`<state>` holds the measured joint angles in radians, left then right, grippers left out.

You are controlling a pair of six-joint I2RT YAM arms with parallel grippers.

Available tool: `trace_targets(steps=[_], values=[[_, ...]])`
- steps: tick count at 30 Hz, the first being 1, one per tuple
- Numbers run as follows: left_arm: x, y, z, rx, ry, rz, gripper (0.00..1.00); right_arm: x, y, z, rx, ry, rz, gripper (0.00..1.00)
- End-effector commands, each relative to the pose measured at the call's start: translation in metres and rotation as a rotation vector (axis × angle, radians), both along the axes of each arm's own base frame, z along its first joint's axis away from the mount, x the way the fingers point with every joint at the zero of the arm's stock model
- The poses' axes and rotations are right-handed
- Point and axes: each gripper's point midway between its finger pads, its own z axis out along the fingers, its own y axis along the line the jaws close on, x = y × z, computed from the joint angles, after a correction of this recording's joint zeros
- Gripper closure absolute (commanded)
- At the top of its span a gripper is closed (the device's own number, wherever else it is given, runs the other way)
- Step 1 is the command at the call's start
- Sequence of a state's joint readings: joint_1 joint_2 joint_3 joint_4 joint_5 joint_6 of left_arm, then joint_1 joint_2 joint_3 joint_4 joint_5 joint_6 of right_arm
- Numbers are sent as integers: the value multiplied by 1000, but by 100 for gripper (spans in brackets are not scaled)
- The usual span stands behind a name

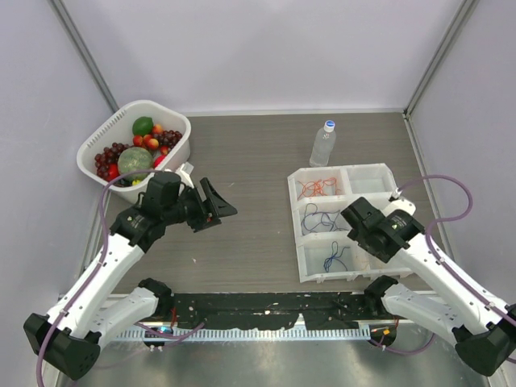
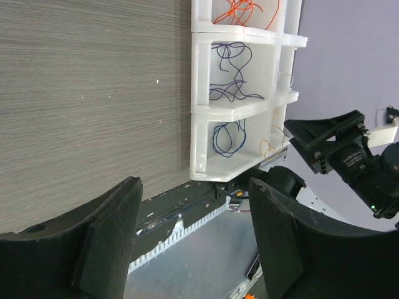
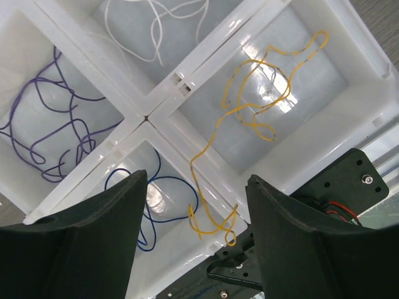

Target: Untangle the cables

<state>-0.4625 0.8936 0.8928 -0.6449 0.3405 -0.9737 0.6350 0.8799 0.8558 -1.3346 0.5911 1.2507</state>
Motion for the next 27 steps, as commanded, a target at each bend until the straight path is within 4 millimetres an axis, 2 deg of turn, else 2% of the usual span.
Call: trace_targets(steps=[1, 2, 4, 8, 9, 10, 11, 16, 18, 23, 27], values=[[-2, 0, 8, -23, -21, 1, 28, -9, -2, -19, 23, 96, 43, 34], [-1, 0, 9, -21, -25, 1, 28, -10, 5, -25, 58, 118, 53, 36], [-2, 1, 12, -14, -32, -6, 27, -15, 4, -33, 61, 149, 52, 47], [-4, 3, 12, -5, -37, -4, 27, -9, 0, -21, 60, 80, 31, 64], [-4, 3, 11, -5, -35, -5, 27, -8, -3, -18, 52, 69, 26, 79], [-4, 3, 10, -7, -33, -4, 28, -8, -4, -18, 48, 68, 23, 86], [-5, 2, 10, -11, -32, -5, 27, -7, -7, -17, 33, 67, 12, 98], [-4, 1, 11, -16, -32, -9, 28, 8, -27, 2, -44, 12, -68, 99], [-4, 2, 12, -16, -37, -6, 27, 13, -44, 7, -103, -3, -131, 100], [-6, 4, 15, -14, -43, -1, 28, 19, -67, -7, -72, 49, -291, 99], [-9, 7, 12, -6, -41, 5, 28, 28, -71, -23, -48, 57, -307, 99]])
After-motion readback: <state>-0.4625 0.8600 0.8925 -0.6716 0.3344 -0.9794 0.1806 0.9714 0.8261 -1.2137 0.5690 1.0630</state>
